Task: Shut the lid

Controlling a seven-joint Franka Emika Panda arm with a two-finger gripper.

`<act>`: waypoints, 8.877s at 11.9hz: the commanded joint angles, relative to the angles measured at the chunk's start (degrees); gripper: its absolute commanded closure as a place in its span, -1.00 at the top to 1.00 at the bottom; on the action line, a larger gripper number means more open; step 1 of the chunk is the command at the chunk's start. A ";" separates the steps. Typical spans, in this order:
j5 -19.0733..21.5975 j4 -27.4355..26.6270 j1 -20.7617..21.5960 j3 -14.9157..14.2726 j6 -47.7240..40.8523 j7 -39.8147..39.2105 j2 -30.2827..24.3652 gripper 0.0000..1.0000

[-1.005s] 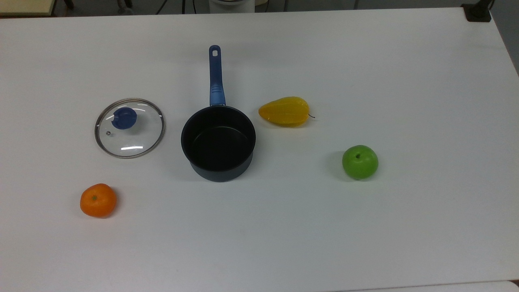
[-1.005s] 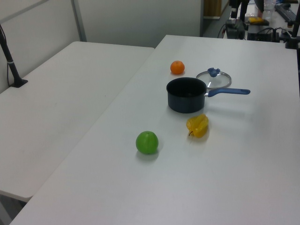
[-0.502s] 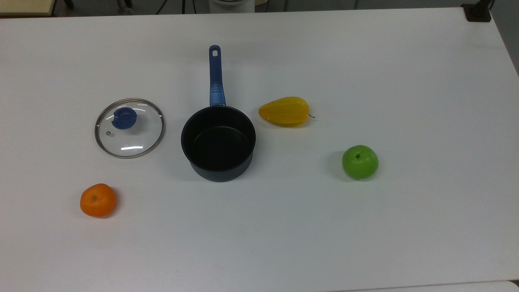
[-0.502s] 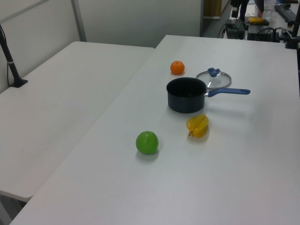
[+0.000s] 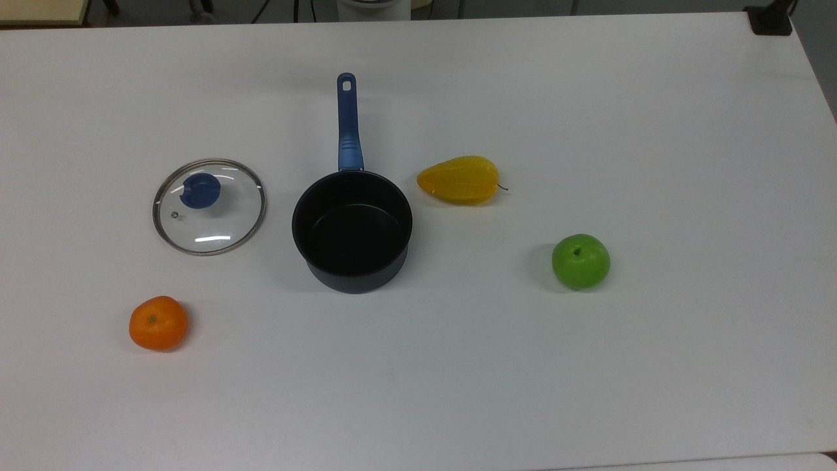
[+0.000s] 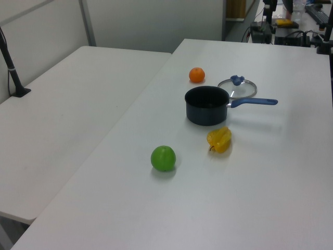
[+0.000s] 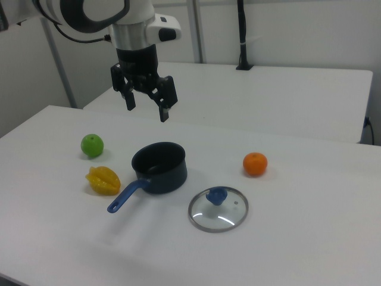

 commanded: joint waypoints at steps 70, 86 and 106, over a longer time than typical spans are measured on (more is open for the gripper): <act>3.02 5.66 27.46 -13.81 18.41 8.28 26.73 -0.35; 3.11 8.21 26.85 -13.46 20.26 9.78 29.81 -0.33; -1.54 -3.04 11.14 -2.93 8.93 11.80 6.45 1.00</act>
